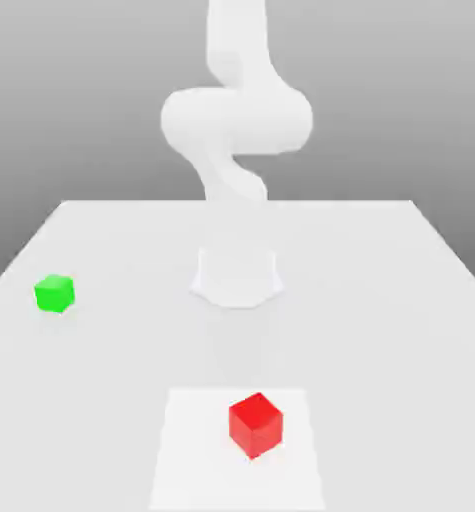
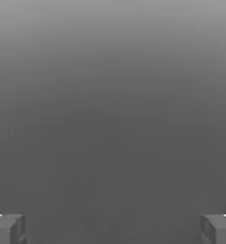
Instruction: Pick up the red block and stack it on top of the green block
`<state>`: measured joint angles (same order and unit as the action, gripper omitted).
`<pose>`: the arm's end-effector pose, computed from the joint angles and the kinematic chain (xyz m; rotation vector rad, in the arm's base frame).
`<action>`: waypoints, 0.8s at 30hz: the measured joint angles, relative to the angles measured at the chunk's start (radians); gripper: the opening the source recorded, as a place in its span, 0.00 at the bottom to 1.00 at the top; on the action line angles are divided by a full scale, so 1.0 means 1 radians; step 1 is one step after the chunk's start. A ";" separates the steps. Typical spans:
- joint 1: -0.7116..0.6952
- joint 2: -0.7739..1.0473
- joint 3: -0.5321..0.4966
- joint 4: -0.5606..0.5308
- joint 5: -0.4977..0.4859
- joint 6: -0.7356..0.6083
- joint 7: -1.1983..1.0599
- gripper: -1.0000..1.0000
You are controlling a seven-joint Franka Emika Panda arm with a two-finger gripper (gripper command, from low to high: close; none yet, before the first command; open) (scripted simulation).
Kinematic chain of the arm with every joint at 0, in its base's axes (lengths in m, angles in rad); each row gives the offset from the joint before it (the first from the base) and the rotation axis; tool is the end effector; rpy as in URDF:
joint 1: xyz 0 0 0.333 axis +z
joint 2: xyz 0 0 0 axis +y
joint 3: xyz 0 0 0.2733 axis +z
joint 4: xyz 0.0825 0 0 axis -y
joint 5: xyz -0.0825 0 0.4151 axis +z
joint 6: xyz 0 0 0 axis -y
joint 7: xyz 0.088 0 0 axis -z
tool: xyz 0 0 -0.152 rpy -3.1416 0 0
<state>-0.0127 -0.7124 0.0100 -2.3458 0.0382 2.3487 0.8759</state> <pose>0.4694 0.0011 0.5931 -2.4115 1.1578 -0.8891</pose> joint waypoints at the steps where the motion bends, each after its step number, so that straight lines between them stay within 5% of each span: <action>1: -0.007 0.042 0.007 -0.021 0.018 0.023 0.035 0.50; 13: -0.076 0.482 0.132 -0.248 0.096 0.268 0.499 0.50; 24: -0.062 0.880 0.107 -0.369 -0.117 0.534 0.967 0.50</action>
<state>-0.0751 0.1672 0.1171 -2.7147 -0.0788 2.8822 1.8432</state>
